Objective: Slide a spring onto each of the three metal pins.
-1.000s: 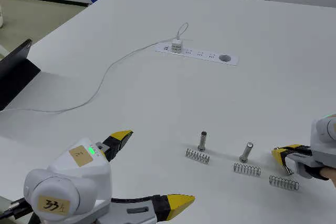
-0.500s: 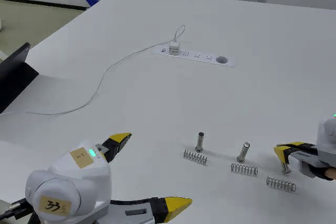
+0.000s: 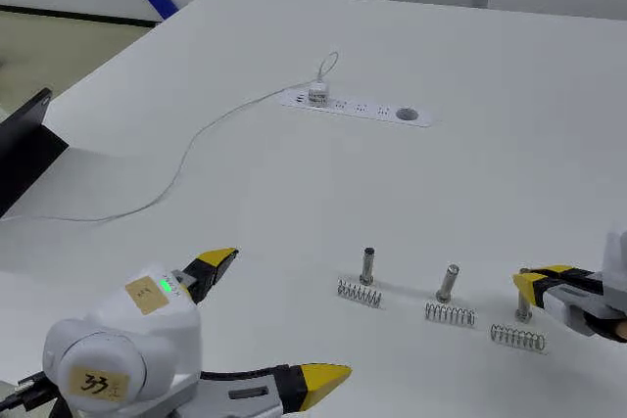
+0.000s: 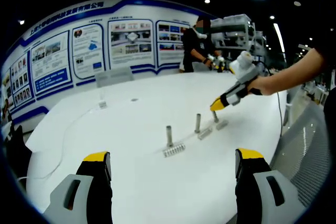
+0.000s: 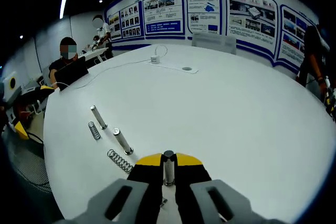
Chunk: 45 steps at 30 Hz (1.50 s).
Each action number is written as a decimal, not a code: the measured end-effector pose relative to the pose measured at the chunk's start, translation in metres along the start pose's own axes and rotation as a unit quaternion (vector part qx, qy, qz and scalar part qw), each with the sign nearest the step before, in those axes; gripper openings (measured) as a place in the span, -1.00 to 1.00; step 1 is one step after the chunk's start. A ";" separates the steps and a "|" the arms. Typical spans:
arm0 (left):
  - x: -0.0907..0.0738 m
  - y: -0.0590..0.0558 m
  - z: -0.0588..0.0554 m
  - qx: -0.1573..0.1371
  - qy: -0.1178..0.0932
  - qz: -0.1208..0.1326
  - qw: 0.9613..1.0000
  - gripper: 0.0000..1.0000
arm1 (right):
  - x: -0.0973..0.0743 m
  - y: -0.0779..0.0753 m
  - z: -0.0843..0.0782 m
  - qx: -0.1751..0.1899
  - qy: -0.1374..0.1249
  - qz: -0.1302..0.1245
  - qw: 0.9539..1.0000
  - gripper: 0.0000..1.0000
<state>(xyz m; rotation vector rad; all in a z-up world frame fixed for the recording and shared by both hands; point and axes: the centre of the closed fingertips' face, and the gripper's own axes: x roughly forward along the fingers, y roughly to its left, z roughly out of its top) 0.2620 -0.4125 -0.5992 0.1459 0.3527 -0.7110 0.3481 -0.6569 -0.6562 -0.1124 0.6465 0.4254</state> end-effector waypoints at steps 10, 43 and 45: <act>0.001 -0.004 -0.003 0.013 0.011 -0.007 1.000 1.00 | -0.010 0.008 -0.002 -0.012 -0.043 0.009 0.999 -0.85; 0.001 -0.002 -0.007 0.004 0.019 -0.006 1.000 1.00 | -0.019 0.016 -0.007 -0.017 -0.088 0.011 0.996 -0.82; 0.002 -0.003 -0.007 0.005 0.018 -0.007 1.000 1.00 | -0.020 0.017 -0.008 -0.017 -0.087 0.011 0.996 -0.82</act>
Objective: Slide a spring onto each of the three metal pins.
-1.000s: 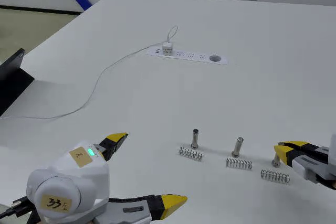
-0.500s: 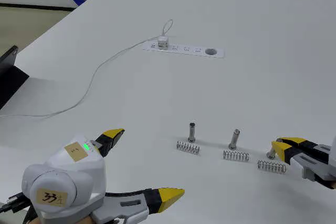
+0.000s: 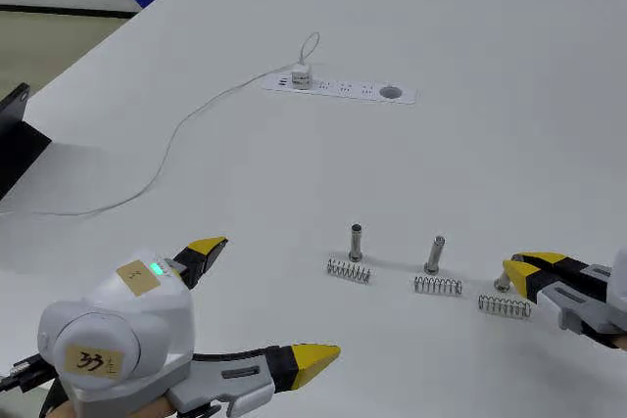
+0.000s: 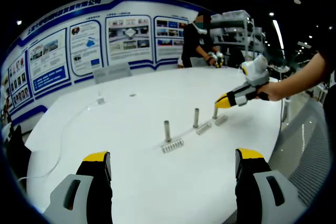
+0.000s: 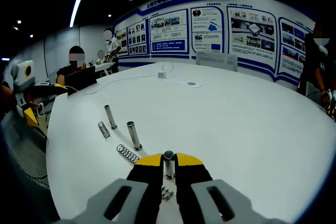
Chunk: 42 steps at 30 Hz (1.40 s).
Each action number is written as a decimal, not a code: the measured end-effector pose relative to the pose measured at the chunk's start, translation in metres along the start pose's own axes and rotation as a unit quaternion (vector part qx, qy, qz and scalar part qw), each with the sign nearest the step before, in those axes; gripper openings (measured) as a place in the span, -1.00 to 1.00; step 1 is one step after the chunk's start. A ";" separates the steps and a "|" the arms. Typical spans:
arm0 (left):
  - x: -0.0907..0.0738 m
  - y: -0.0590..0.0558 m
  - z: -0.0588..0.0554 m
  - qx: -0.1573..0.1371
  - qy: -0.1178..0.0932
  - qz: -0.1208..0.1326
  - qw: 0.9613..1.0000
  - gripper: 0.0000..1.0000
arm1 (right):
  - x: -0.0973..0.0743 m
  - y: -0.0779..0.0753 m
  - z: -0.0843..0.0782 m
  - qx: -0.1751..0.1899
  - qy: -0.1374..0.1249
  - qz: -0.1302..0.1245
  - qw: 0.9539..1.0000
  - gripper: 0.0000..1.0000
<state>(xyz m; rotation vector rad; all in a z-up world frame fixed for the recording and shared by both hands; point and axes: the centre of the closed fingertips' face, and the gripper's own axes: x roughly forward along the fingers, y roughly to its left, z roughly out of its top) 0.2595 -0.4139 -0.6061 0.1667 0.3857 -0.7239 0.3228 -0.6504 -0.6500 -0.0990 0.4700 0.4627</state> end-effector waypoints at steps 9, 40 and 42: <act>0.000 -0.001 0.000 0.000 0.001 -0.003 1.000 1.00 | -0.001 0.004 -0.009 -0.003 0.015 0.008 1.000 -0.76; 0.001 -0.003 -0.003 0.001 0.007 -0.005 1.000 1.00 | -0.003 0.022 -0.050 -0.064 0.093 0.120 0.986 -0.50; 0.001 -0.002 -0.004 -0.001 0.010 -0.005 1.000 1.00 | -0.003 0.020 -0.053 -0.070 0.098 0.120 0.985 -0.50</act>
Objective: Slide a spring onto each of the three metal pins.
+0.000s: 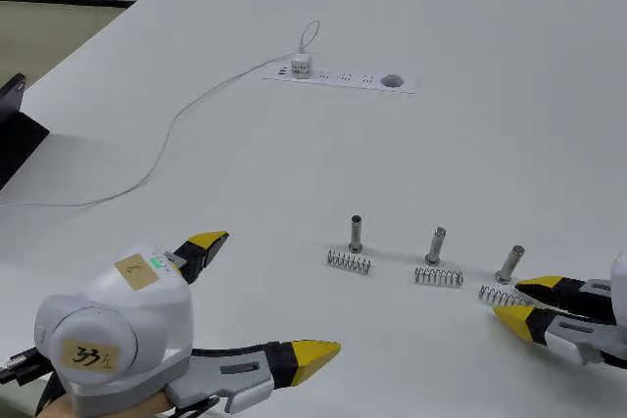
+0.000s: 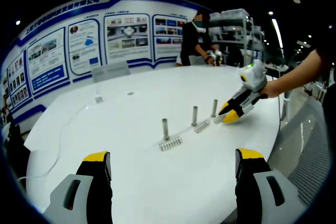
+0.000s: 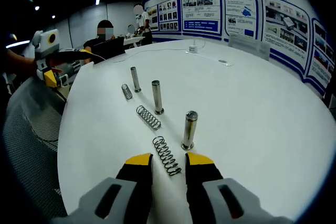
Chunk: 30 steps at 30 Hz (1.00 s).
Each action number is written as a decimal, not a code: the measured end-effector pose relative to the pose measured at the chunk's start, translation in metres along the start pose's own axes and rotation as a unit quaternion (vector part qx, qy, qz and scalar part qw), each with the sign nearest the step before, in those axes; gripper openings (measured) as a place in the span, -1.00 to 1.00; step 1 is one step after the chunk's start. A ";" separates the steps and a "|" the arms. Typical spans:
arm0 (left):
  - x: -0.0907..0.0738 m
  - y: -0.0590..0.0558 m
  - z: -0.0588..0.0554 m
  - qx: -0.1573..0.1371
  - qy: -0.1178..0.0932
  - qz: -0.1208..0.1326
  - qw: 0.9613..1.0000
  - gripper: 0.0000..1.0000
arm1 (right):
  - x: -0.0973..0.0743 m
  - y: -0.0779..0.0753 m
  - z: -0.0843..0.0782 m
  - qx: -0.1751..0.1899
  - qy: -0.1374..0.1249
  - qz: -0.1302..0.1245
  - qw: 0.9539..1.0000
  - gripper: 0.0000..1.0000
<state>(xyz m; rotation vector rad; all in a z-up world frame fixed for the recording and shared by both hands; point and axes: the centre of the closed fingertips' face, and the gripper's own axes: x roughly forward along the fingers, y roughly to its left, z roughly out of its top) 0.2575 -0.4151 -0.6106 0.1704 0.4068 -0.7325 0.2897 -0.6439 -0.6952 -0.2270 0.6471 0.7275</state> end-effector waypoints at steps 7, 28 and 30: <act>0.001 -0.001 -0.002 0.003 0.005 -0.001 1.000 1.00 | -0.001 -0.001 -0.005 -0.003 0.006 0.013 1.000 -0.56; 0.001 -0.006 0.002 0.003 -0.002 -0.012 1.000 1.00 | -0.001 0.004 -0.005 -0.033 0.008 0.032 0.999 -0.76; 0.000 -0.005 0.003 0.001 -0.004 -0.011 1.000 1.00 | -0.001 0.003 -0.005 -0.031 0.007 0.033 0.999 -0.77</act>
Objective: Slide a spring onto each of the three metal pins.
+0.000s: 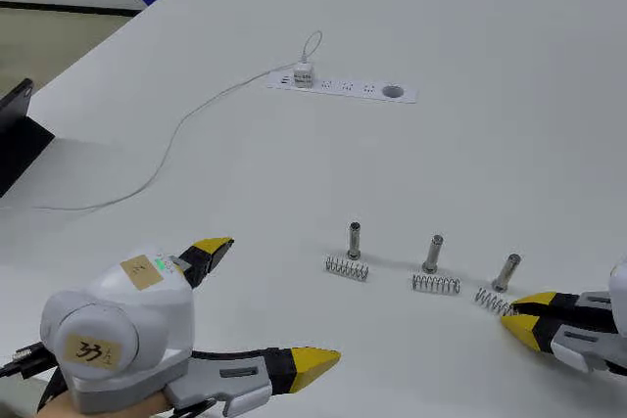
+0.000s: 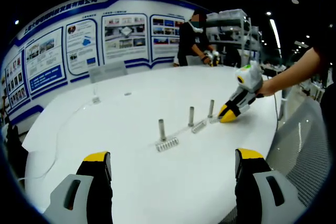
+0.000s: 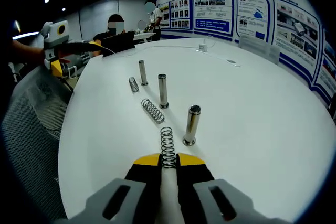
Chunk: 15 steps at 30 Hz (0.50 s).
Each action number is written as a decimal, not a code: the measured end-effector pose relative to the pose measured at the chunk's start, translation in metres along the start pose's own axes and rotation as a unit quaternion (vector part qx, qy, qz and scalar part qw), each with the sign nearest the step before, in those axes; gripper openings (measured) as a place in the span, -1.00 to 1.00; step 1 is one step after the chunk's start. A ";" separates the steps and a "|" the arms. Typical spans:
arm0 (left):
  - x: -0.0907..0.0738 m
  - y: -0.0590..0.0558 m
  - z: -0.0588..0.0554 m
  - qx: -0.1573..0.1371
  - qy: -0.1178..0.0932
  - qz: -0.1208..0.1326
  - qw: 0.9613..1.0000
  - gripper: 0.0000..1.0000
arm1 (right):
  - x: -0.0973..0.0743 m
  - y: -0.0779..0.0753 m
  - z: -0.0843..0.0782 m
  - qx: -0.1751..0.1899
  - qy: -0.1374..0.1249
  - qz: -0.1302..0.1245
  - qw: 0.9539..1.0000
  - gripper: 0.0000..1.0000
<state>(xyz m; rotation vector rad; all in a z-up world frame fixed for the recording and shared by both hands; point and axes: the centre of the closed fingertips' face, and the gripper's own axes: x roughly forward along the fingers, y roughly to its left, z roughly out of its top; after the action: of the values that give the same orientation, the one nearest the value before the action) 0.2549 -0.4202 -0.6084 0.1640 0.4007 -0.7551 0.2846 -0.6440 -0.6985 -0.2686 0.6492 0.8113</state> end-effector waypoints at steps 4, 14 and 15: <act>0.000 0.002 0.000 -0.006 -0.003 0.002 1.000 0.99 | -0.001 0.000 -0.001 -0.014 0.002 -0.001 1.000 -0.79; 0.002 -0.012 -0.001 -0.015 -0.001 -0.034 0.999 0.94 | -0.010 0.003 0.005 -0.008 0.008 -0.001 1.000 -0.80; 0.002 -0.015 0.000 -0.017 -0.002 -0.041 0.999 0.93 | -0.012 0.007 0.008 -0.007 0.002 0.000 1.000 -0.80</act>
<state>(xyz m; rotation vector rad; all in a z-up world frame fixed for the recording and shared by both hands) 0.2460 -0.4320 -0.6091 0.1143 0.4183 -0.8287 0.2769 -0.6429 -0.6844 -0.2825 0.6474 0.8148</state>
